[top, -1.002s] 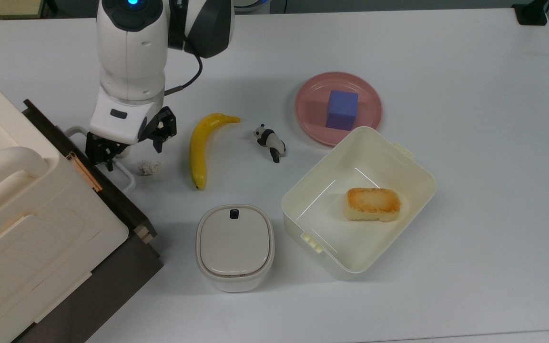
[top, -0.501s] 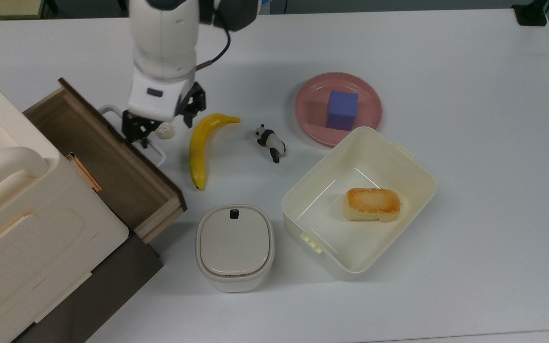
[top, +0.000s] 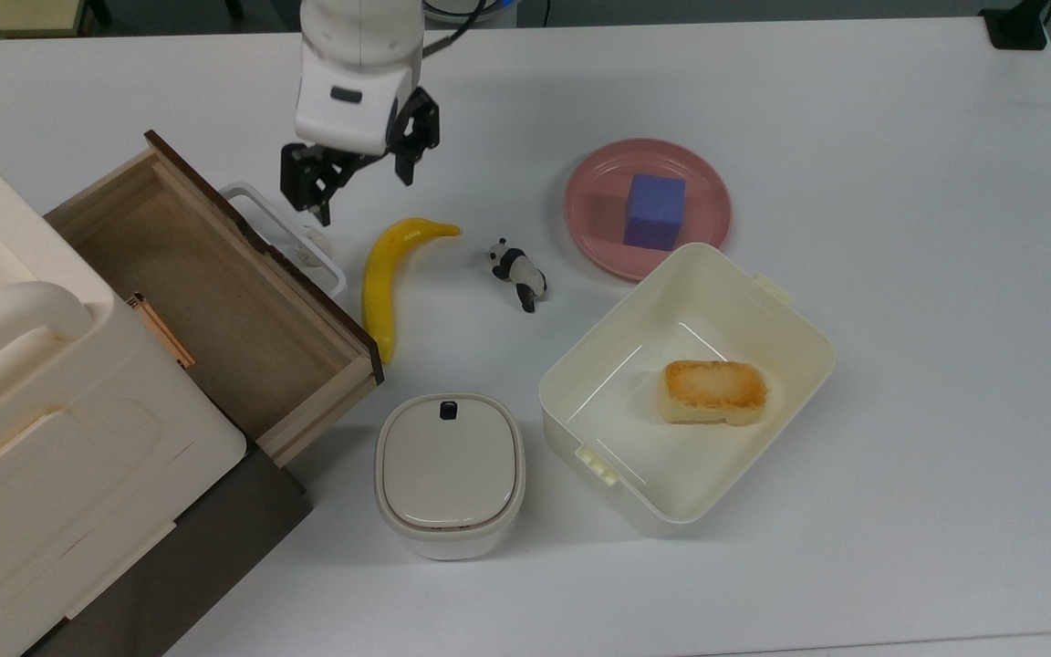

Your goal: Slide the drawer open

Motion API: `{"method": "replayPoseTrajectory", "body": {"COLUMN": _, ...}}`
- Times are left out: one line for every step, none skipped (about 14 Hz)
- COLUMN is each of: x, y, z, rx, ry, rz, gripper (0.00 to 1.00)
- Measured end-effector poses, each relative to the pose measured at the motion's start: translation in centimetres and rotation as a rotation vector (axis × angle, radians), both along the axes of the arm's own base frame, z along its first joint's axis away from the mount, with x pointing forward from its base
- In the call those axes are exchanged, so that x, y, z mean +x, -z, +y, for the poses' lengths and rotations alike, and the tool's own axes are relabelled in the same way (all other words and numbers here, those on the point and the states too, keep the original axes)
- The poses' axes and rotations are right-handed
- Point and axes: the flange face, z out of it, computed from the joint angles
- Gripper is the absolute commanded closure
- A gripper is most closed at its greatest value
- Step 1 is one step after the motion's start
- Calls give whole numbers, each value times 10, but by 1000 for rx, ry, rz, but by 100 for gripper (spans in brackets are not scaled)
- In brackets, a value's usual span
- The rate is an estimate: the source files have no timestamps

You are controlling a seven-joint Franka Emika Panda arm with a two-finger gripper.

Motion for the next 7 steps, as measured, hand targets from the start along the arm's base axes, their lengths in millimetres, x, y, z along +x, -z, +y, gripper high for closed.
{"method": "replayPoseTrajectory", "body": {"x": -3, "y": -9, "z": 1, "rx": 30, "ry": 14, "rz": -8, "gripper": 0}}
{"method": "replayPoseTrajectory", "body": {"x": -7, "y": -20, "z": 0, "rx": 70, "ry": 74, "rz": -14, "gripper": 0}}
{"method": "replayPoseTrajectory", "body": {"x": -9, "y": -35, "z": -4, "rx": 111, "ry": 201, "rz": -28, "gripper": 0}}
{"method": "replayPoseTrajectory", "body": {"x": -10, "y": -51, "z": -11, "rx": 131, "ry": 350, "rz": -45, "gripper": 0}}
{"method": "replayPoseTrajectory", "body": {"x": -11, "y": -63, "z": -19, "rx": 139, "ry": 463, "rz": -56, "gripper": 0}}
{"method": "replayPoseTrajectory", "body": {"x": -13, "y": -75, "z": -31, "rx": 142, "ry": 566, "rz": -61, "gripper": 0}}
{"method": "replayPoseTrajectory", "body": {"x": -16, "y": -82, "z": -45, "rx": 142, "ry": 634, "rz": -57, "gripper": 0}}
